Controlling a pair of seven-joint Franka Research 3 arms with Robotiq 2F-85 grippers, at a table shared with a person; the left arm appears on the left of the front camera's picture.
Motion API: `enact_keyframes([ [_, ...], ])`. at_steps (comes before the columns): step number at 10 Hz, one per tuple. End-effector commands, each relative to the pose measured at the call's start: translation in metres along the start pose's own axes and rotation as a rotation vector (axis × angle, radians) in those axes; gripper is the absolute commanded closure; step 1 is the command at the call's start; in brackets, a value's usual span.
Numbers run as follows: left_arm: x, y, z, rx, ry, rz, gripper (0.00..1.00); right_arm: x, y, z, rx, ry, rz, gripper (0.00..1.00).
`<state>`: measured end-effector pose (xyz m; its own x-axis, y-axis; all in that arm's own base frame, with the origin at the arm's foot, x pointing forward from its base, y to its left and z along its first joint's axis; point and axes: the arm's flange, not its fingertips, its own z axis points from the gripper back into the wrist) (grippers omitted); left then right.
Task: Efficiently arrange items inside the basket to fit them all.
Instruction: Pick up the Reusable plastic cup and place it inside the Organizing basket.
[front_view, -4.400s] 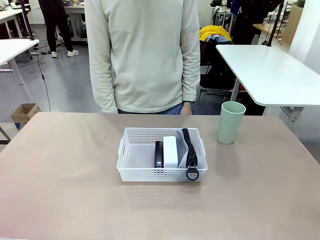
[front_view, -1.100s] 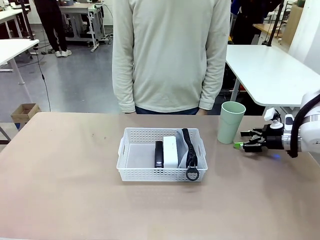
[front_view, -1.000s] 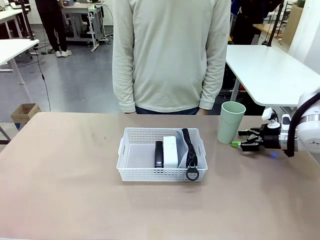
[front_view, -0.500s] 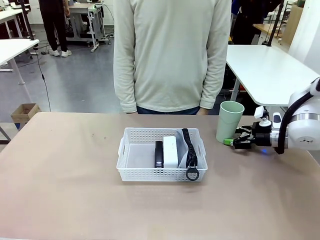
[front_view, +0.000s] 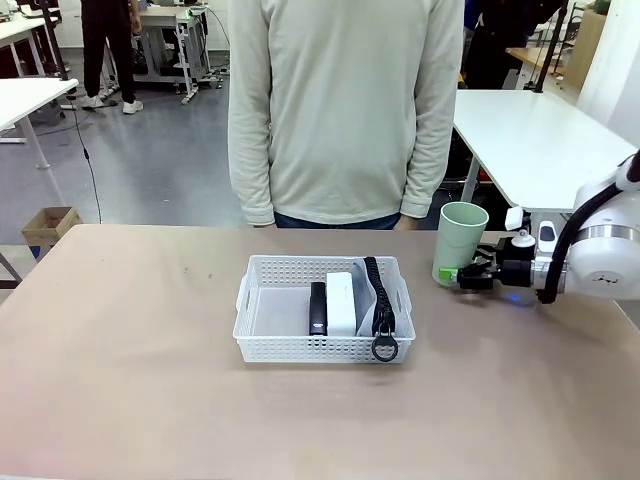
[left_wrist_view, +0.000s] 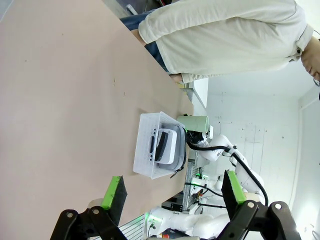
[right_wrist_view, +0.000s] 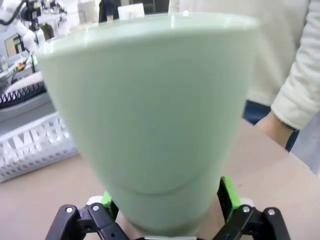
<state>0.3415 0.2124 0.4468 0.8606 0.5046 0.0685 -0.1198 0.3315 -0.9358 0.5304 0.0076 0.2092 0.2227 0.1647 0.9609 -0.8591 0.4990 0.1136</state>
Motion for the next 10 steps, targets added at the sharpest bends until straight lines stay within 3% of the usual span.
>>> enact_keyframes([
  [1, -0.003, -0.003, 0.001, 0.005, 0.007, 0.002, 0.00, 0.009, 0.000, -0.001, -0.033, -0.089, 0.021, 0.00],
  [6, -0.003, -0.003, 0.001, 0.005, 0.007, 0.002, 0.00, 0.035, 0.003, 0.009, -0.047, -0.170, 0.041, 0.00],
  [10, -0.003, -0.003, 0.001, 0.005, 0.007, 0.002, 0.00, 0.037, 0.009, 0.007, 0.000, -0.141, 0.051, 0.00],
])
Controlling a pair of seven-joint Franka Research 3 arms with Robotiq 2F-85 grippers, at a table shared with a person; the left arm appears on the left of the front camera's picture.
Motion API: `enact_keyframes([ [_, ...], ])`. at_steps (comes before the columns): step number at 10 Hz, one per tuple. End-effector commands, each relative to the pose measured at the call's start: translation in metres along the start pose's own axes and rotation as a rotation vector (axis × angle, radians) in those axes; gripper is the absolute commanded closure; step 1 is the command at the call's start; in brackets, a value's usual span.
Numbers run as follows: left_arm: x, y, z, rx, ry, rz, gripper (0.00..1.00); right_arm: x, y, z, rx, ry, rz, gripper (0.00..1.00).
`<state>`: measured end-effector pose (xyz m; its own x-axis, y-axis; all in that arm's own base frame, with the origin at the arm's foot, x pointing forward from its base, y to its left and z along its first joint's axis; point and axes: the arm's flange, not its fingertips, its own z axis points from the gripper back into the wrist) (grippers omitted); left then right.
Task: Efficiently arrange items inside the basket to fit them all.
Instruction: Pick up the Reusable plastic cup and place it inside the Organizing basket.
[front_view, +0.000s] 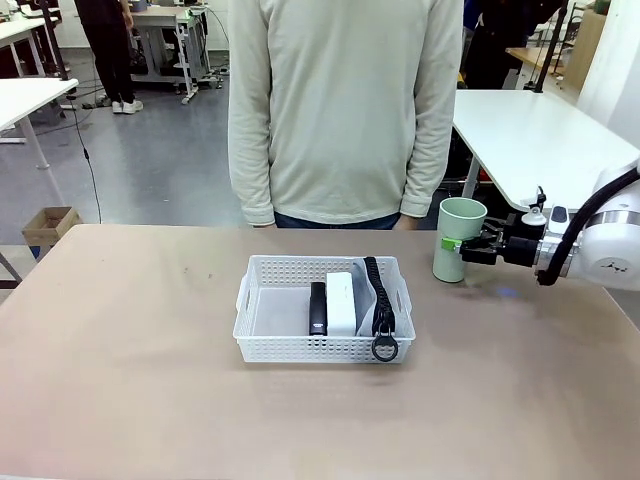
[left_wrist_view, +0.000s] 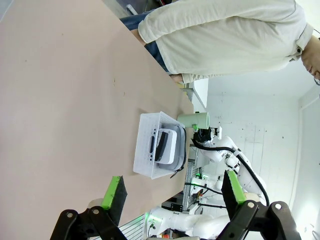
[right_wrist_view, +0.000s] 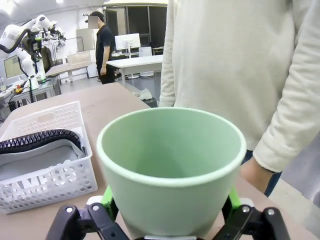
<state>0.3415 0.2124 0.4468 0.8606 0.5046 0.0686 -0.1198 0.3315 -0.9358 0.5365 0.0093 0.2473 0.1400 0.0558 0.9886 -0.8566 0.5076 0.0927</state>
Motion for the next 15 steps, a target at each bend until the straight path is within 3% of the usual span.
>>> enact_keyframes([
  [1, -0.003, -0.003, 0.001, 0.005, 0.007, 0.002, 0.00, 0.000, 0.010, 0.002, 0.035, 0.000, 0.014, 0.51],
  [2, -0.003, -0.003, 0.001, 0.005, 0.007, 0.002, 0.00, 0.000, 0.012, 0.002, 0.044, 0.003, 0.009, 0.51],
  [3, -0.003, -0.003, 0.001, 0.005, 0.007, 0.002, 0.00, 0.000, 0.012, 0.002, 0.048, 0.005, 0.008, 1.00],
  [4, -0.003, -0.003, 0.001, 0.005, 0.007, 0.002, 0.00, 0.000, 0.013, 0.003, 0.051, 0.008, 0.000, 0.56],
  [5, -0.003, -0.003, 0.001, 0.005, 0.007, 0.002, 0.00, 0.001, 0.015, 0.004, 0.058, 0.009, -0.006, 1.00],
  [7, -0.003, -0.003, 0.001, 0.005, 0.007, 0.002, 0.00, 0.005, 0.018, 0.008, 0.081, 0.010, -0.021, 1.00],
  [8, -0.003, -0.003, 0.001, 0.005, 0.007, 0.002, 0.00, 0.015, 0.025, 0.011, 0.098, 0.009, -0.019, 0.64],
  [9, -0.003, -0.003, 0.001, 0.005, 0.007, 0.002, 0.00, 0.035, 0.036, 0.018, 0.094, 0.042, -0.037, 0.63],
  [10, -0.003, -0.003, 0.001, 0.005, 0.007, 0.002, 0.00, 0.075, 0.055, 0.033, 0.078, 0.134, -0.061, 1.00],
  [11, -0.003, -0.003, 0.001, 0.005, 0.007, 0.002, 0.00, 0.116, 0.076, 0.053, 0.100, 0.253, -0.136, 0.64],
  [12, -0.003, -0.003, 0.001, 0.005, 0.007, 0.002, 0.00, 0.150, 0.105, 0.078, 0.116, 0.398, -0.185, 1.00],
  [14, -0.003, -0.003, 0.001, 0.005, 0.007, 0.002, 0.00, 0.176, 0.162, 0.123, 0.016, 0.607, -0.167, 1.00],
  [15, -0.003, -0.003, 0.001, 0.005, 0.007, 0.002, 0.00, 0.171, 0.176, 0.138, -0.011, 0.654, -0.196, 0.64],
])
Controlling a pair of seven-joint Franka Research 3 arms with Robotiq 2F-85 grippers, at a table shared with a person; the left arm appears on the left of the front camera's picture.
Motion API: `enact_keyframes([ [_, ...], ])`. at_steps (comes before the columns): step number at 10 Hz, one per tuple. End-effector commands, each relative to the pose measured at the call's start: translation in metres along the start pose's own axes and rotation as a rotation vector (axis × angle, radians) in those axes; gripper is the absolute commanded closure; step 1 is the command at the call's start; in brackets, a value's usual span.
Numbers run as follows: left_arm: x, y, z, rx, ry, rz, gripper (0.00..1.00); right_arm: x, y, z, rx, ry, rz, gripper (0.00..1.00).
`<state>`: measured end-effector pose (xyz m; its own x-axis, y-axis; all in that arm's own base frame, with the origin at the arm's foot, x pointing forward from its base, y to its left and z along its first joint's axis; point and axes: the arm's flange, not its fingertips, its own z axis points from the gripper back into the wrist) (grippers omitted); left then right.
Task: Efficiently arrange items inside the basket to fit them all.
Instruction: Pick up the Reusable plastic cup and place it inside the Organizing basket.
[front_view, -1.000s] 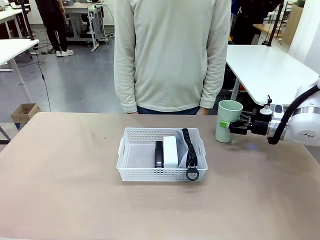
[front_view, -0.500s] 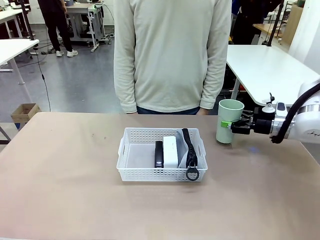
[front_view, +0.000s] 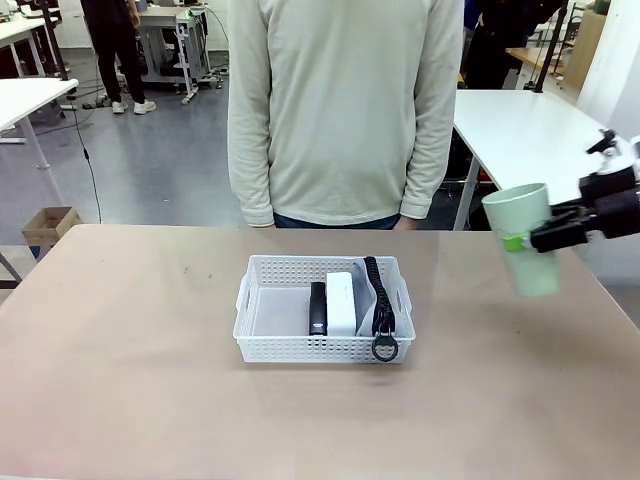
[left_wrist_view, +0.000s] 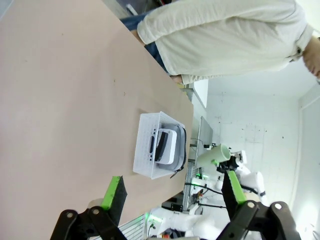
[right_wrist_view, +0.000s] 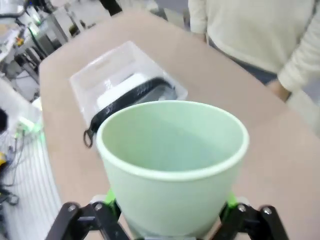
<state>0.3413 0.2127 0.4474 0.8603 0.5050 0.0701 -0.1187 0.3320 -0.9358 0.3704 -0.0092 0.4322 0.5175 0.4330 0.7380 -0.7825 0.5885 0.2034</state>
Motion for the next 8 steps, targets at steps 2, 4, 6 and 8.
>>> enact_keyframes([
  [2, -0.003, -0.002, 0.001, 0.005, 0.008, 0.003, 0.00, 0.000, 0.000, 0.000, 0.000, 0.000, 0.000, 0.64],
  [4, -0.003, -0.002, 0.001, 0.005, 0.008, 0.003, 0.00, 0.000, 0.000, 0.000, 0.000, 0.000, 0.000, 0.64],
  [6, -0.003, -0.002, 0.001, 0.005, 0.008, 0.003, 0.00, -0.002, 0.008, 0.010, 0.001, 0.049, -0.030, 0.13],
  [8, -0.003, -0.002, 0.001, 0.005, 0.008, 0.003, 0.00, 0.075, 0.047, 0.001, -0.086, 0.055, -0.006, 0.13],
])
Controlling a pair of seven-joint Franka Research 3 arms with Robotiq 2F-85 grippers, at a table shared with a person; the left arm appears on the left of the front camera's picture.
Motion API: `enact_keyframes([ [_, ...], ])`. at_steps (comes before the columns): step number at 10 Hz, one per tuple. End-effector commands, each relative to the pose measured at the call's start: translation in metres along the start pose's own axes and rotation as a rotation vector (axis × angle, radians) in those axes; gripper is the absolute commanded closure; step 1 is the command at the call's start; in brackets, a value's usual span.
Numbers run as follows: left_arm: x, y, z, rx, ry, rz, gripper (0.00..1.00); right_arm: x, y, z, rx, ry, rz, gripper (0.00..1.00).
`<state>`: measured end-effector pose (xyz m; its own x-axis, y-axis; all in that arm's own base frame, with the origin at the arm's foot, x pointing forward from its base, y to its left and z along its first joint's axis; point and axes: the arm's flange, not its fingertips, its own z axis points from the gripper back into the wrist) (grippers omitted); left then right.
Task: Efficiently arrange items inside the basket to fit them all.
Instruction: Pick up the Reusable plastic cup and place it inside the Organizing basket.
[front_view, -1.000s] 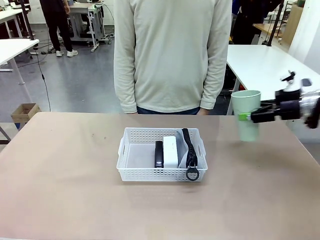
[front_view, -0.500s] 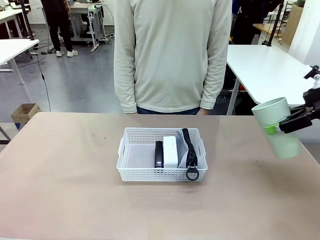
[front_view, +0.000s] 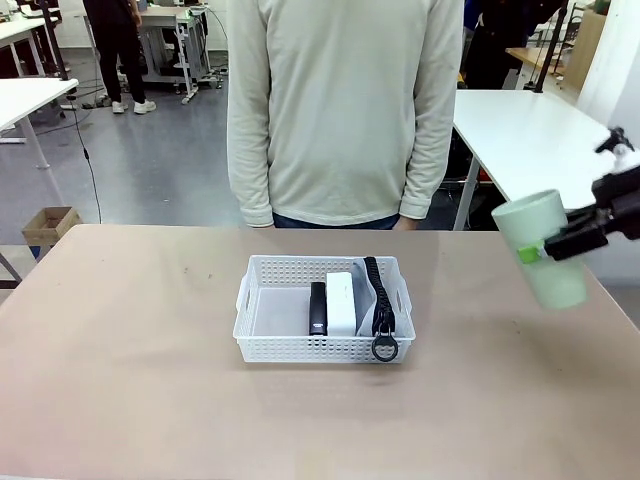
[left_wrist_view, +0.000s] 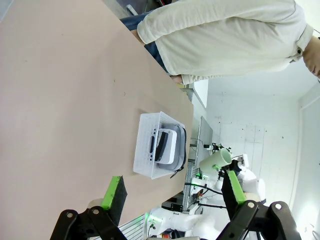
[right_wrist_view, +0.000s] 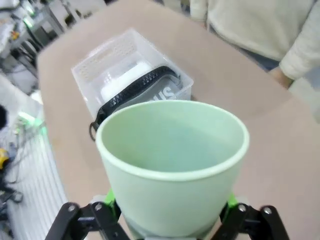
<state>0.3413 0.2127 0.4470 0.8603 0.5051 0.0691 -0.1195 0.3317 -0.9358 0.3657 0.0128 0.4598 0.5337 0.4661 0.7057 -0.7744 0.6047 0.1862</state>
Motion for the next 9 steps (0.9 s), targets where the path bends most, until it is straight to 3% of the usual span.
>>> enact_keyframes([
  [1, -0.003, -0.003, 0.001, 0.005, 0.008, 0.003, 0.00, 0.087, 0.050, -0.003, -0.062, 0.010, 0.047, 0.13],
  [2, -0.003, -0.003, 0.001, 0.005, 0.008, 0.003, 0.00, 0.121, 0.066, -0.017, -0.086, 0.080, 0.028, 0.13],
  [3, -0.003, -0.003, 0.001, 0.005, 0.008, 0.003, 0.00, 0.155, 0.084, -0.041, -0.016, 0.160, -0.052, 0.13],
  [5, -0.003, -0.003, 0.001, 0.005, 0.008, 0.003, 0.00, 0.214, 0.142, -0.112, -0.062, 0.464, -0.277, 0.13],
  [6, -0.003, -0.003, 0.001, 0.005, 0.008, 0.003, 0.00, 0.229, 0.174, -0.147, -0.088, 0.562, -0.305, 0.13],
  [7, -0.003, -0.003, 0.001, 0.005, 0.008, 0.003, 0.00, 0.238, 0.208, -0.182, -0.186, 0.592, -0.328, 0.13],
  [9, -0.003, -0.003, 0.001, 0.005, 0.008, 0.003, 0.00, 0.238, 0.259, -0.242, -0.261, 0.712, -0.348, 0.13],
])
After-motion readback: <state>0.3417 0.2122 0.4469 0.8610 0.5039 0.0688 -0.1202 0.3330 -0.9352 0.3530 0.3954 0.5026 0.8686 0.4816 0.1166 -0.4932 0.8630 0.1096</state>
